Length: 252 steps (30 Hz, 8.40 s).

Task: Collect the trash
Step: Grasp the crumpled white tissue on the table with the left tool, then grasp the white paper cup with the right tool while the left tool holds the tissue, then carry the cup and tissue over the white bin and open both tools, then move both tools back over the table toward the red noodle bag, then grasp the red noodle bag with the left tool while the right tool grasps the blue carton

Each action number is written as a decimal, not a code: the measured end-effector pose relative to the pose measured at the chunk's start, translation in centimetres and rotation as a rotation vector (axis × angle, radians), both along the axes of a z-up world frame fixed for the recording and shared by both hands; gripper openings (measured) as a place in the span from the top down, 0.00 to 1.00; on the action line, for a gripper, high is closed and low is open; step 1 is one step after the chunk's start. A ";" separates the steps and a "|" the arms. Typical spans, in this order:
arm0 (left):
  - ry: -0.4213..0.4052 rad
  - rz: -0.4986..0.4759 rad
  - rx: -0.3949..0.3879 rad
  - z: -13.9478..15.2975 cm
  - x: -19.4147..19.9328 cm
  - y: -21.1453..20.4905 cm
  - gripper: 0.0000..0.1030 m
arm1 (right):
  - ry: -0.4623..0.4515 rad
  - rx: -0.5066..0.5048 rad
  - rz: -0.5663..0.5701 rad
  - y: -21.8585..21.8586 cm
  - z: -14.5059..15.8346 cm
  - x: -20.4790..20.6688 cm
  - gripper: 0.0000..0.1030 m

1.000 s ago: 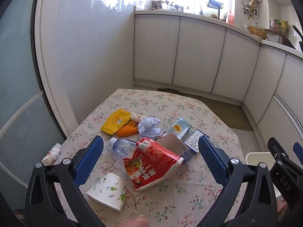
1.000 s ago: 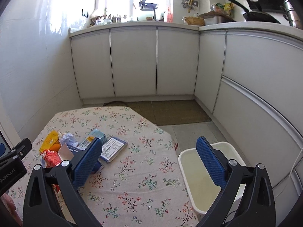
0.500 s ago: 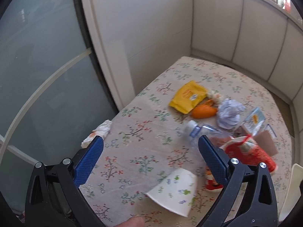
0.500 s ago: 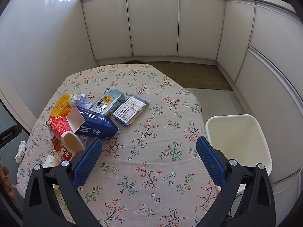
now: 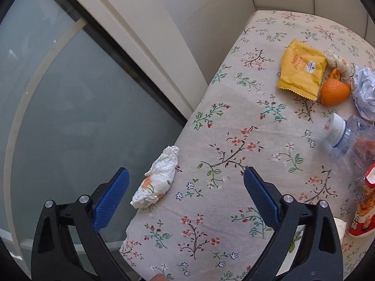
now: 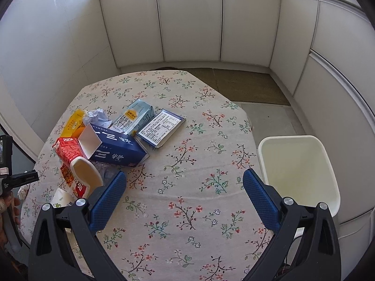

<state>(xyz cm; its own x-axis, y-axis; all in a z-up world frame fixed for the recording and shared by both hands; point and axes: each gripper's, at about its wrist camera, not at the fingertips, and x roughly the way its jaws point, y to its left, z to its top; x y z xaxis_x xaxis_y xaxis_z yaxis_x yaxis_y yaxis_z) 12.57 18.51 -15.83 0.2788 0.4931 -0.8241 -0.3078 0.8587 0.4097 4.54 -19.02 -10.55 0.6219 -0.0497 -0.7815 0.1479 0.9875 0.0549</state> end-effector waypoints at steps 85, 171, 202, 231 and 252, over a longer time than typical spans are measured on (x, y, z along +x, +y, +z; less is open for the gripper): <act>-0.562 -0.283 -0.526 14.8 -9.2 -4.6 0.76 | 0.288 0.718 0.437 18.9 -9.6 1.3 0.75; -0.149 -1.062 -0.754 5.6 -7.6 -55.3 0.60 | -0.153 -0.022 -0.741 -34.5 0.6 -13.2 0.27; -0.411 -0.674 -0.306 11.2 -3.7 -31.5 0.07 | -0.261 -0.140 -0.295 -12.4 5.0 -2.1 0.06; -0.057 -0.091 -0.937 3.1 1.0 -14.5 0.53 | -0.146 -0.013 -0.018 -3.4 2.2 5.3 0.06; -0.384 -0.217 -0.827 12.4 -1.7 -8.2 0.68 | -0.169 -0.357 0.670 10.5 -4.3 5.2 0.06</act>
<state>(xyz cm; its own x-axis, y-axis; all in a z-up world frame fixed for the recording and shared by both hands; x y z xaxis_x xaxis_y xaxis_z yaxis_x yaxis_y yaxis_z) 10.88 10.31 -3.38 0.6215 -0.3033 -0.7223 -0.0946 0.8862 -0.4536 9.71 -8.51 -14.86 0.7173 0.1477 -0.6809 -0.4689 0.8252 -0.3149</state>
